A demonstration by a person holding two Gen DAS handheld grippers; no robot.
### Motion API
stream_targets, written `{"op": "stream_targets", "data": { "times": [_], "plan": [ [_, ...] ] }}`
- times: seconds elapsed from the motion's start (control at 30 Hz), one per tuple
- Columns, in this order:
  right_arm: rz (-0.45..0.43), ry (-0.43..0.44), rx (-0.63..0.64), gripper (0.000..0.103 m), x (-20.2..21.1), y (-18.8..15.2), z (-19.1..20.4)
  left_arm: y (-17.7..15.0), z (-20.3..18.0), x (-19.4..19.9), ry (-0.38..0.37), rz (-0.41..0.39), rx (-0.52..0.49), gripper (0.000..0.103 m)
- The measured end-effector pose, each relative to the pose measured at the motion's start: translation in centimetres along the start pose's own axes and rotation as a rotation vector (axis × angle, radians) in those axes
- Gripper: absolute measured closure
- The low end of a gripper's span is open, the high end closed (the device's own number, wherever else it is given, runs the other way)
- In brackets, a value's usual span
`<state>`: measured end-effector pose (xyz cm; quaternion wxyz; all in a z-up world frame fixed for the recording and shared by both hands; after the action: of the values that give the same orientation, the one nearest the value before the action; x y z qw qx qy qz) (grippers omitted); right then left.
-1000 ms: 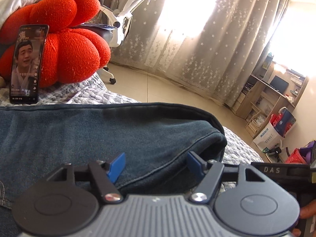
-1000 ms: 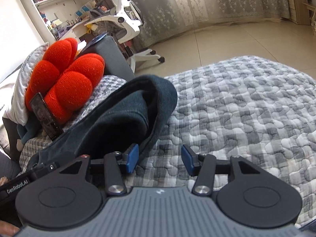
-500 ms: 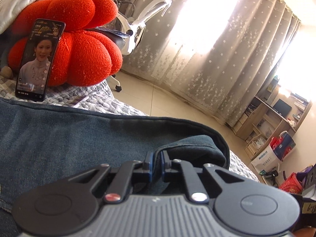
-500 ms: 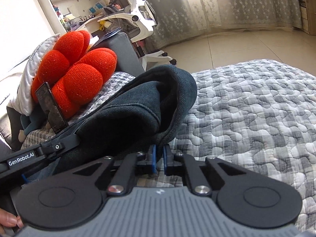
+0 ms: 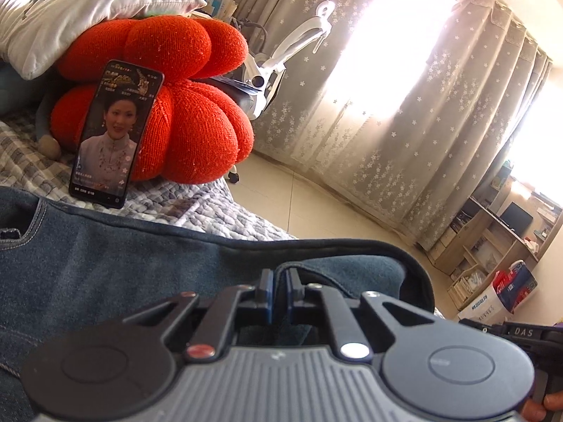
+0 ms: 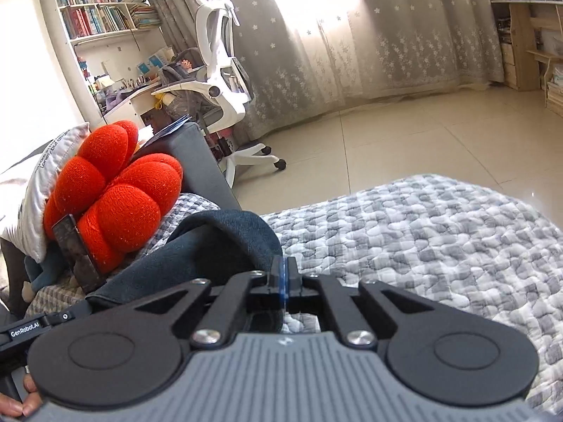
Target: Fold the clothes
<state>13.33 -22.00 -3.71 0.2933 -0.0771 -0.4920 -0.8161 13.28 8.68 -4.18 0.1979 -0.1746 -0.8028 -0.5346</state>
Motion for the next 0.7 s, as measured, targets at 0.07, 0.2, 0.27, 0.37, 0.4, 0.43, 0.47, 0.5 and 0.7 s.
{"op": "stream_targets", "data": {
  "times": [0.07, 0.2, 0.27, 0.37, 0.4, 0.43, 0.47, 0.5, 0.7],
  "plan": [
    [0.046, 0.019, -0.029, 0.088, -0.7, -0.8, 0.0, 0.1, 0.1, -0.1, 0.009, 0.002, 0.006, 0.096],
    [0.108, 0.057, -0.051, 0.047, -1.8, -2.2, 0.7, 0.2, 0.4, -0.2, 0.022, 0.008, 0.02, 0.096],
    [0.125, 0.068, -0.045, 0.047, -2.3, -2.9, 1.3, 0.1, 0.6, -0.3, 0.024, 0.011, 0.028, 0.096],
    [0.153, 0.082, -0.042, 0.047, -3.0, -3.8, 1.9, 0.0, 0.7, -0.4, 0.026, 0.017, 0.037, 0.096],
    [0.164, 0.09, -0.048, 0.047, -3.3, -4.1, 2.1, 0.0, 0.7, -0.4, 0.028, 0.018, 0.038, 0.096],
    [0.178, 0.095, -0.054, 0.049, -3.7, -4.5, 2.1, 0.0, 0.7, -0.4, 0.029, 0.019, 0.038, 0.096],
    [0.186, 0.094, -0.056, 0.051, -3.9, -4.8, 2.2, -0.1, 0.7, -0.4, 0.03, 0.019, 0.037, 0.096],
    [0.182, 0.086, -0.044, 0.052, -4.1, -5.0, 2.3, -0.1, 0.7, -0.4, 0.032, 0.02, 0.036, 0.096],
    [0.144, 0.052, 0.01, 0.098, -4.3, -5.0, 2.5, -0.1, 1.1, -0.4, 0.033, 0.023, 0.046, 0.096]
  ]
}}
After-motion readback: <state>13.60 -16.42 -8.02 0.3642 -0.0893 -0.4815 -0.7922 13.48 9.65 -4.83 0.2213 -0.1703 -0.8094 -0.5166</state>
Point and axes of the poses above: each gripper's, at about its wrist camera, not at the fingertips, and x roughly against the way its jaws point, z to its left, y to its top, the point moved 3 cm from there along -x, roughly the way its jaws point, and after that the axes turned 13 degrees about y, right-handed, at the moved point
